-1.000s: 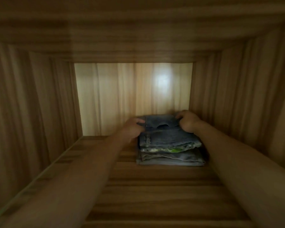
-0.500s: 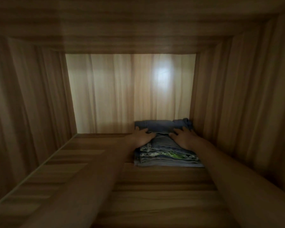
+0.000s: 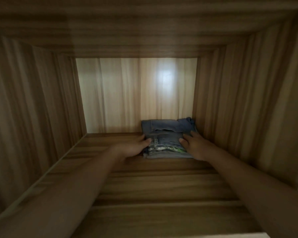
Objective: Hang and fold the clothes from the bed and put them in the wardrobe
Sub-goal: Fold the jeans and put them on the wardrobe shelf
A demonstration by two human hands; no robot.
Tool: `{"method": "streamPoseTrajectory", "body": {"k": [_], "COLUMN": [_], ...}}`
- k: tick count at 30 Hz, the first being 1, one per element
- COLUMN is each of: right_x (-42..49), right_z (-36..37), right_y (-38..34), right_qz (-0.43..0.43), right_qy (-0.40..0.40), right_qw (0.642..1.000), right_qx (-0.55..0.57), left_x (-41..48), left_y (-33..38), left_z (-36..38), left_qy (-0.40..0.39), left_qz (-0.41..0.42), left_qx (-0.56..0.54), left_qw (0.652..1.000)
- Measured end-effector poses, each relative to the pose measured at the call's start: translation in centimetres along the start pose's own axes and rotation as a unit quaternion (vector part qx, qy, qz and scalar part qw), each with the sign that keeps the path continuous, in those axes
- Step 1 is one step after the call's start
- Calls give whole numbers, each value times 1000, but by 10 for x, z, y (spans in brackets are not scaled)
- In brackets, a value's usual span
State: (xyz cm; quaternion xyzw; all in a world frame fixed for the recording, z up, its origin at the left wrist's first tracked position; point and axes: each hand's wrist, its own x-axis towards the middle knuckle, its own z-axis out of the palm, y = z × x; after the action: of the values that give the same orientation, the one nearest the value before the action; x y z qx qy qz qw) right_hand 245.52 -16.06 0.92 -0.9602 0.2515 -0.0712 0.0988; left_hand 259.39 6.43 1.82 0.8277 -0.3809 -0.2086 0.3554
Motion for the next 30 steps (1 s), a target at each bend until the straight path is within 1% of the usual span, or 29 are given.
{"method": "streamPoseTrajectory", "body": {"k": [1, 3, 5, 8, 12, 16, 18, 20, 25, 27, 30], "right_x": [-16, -49, -84, -134, -192, -246, -273, -295, -339, -353, -376], "right_z": [-6, -17, -31, -47, -54, -52, -45, -33, 3, 16, 32], "right_y": [-3, -14, -28, -44, -56, -55, -50, -40, -10, 3, 24], "right_qz": [-16, -45, -67, -80, -106, -119, -110, -105, -57, -31, 25], "right_qy": [-15, -38, -57, -73, -67, -80, -96, -98, -136, -160, -188], "right_qw": [1000, 998, 996, 994, 992, 989, 988, 988, 988, 986, 981], "right_qx": [9, 12, 8, 13, -11, 29, 51, 49, 44, 41, 39], "left_x": [-17, -56, -94, -151, -207, -250, -266, -275, -283, -282, -276], "left_y": [0, 5, 15, 33, 28, 7, -2, -13, -28, -28, -24], "left_z": [0, 0, 1, 1, 7, 29, 45, 62, 108, 129, 161], "left_qy": [-7, -15, -4, 15, 55, 69, 60, 44, -5, -35, -82], "left_qz": [15, 39, 41, 13, -2, -6, -1, -12, -20, -31, -14], "left_qx": [27, 122, 202, 238, 242, 180, 161, 154, 180, 199, 205], "left_qw": [1000, 992, 979, 971, 969, 981, 985, 987, 984, 979, 975]}}
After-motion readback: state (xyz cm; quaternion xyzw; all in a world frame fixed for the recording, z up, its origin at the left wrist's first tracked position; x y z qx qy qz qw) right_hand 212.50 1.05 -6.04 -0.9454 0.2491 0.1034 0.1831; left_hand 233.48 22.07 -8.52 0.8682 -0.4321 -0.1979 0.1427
